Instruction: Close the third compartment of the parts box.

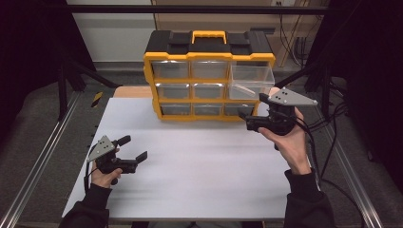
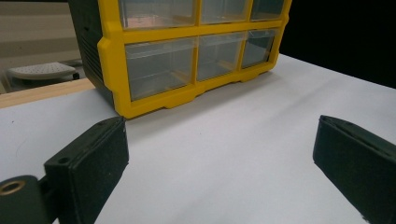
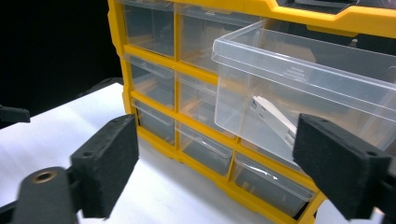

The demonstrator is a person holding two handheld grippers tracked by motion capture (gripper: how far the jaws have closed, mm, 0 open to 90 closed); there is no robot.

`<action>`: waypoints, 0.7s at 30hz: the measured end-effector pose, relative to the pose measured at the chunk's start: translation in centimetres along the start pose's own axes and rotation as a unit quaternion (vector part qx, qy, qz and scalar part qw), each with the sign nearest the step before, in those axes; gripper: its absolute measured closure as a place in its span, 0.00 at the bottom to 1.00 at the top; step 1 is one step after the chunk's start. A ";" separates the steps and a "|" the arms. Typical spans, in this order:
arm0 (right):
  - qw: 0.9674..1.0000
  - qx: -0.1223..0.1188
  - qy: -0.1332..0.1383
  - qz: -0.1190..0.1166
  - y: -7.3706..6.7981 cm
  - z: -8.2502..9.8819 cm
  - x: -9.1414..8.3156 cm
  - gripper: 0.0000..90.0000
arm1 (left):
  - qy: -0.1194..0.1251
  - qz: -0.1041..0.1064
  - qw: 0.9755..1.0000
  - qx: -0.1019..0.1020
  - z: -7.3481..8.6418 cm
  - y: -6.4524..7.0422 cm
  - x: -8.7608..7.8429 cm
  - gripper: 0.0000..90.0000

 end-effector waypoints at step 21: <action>1.000 -0.002 -0.004 0.015 0.6 0.6 0.8 0.51 | 0.001 0.000 1.000 0.001 -0.1 0.0 0.0 0.03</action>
Point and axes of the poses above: each handheld gripper's, and its own axes: x roughly forward along the jaws, z roughly out of its underside, y roughly to its right, the point moved 2 cm from there along x, roughly forward along the jaws, and after that the axes turned 8 degrees about y, right-handed, at the moved point
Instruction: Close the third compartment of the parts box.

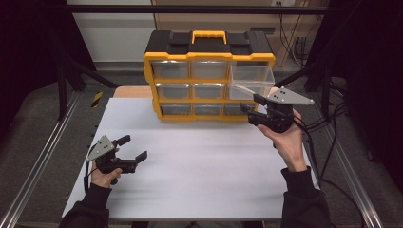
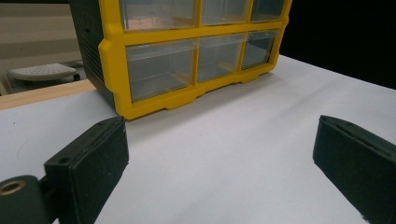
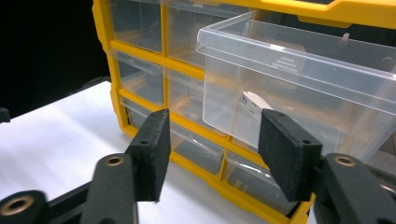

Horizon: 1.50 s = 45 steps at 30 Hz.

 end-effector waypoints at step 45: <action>1.000 -0.006 -0.015 0.015 1.5 0.1 1.5 1.00 | 0.002 0.001 1.000 0.001 -0.1 0.0 -0.1 0.03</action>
Point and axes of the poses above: each handheld gripper's, and its own axes: x roughly forward along the jaws, z roughly out of its underside, y roughly to its right, the point moved 2 cm from there along x, roughly forward along the jaws, and after that the axes turned 8 degrees about y, right-handed, at the moved point
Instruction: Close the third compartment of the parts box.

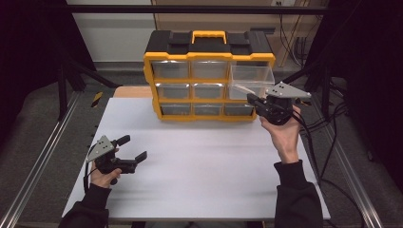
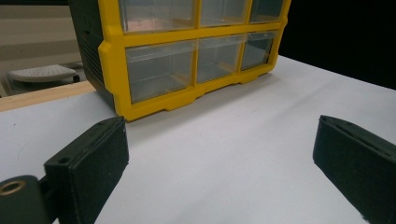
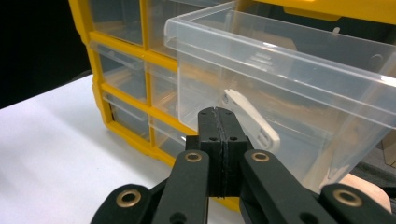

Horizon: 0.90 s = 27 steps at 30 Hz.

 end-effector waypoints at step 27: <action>1.000 -0.002 -0.007 0.026 1.1 -0.2 1.5 1.00 | -0.002 0.000 1.000 0.000 0.1 0.0 0.1 0.03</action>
Point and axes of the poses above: each handheld gripper's, and its own axes: x roughly forward along the jaws, z roughly out of its underside, y roughly to its right, the point moved 2 cm from there along x, roughly forward along the jaws, and after that the axes turned 8 degrees about y, right-handed, at the moved point
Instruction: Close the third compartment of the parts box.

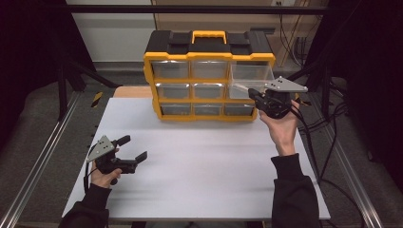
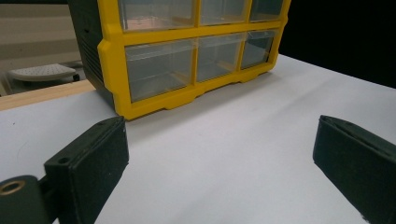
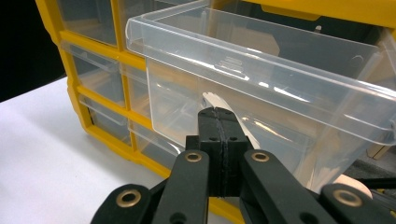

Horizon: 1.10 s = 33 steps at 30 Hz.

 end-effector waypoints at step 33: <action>1.000 0.008 0.000 0.012 1.1 -0.3 1.8 1.00 | 0.000 0.001 1.000 0.001 0.0 0.0 0.0 0.03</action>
Point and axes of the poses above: each handheld gripper's, and its own axes: x roughly forward along the jaws, z roughly out of its underside, y roughly to its right, the point moved 2 cm from there along x, roughly forward along the jaws, and after that the axes turned 8 degrees about y, right-handed, at the moved point
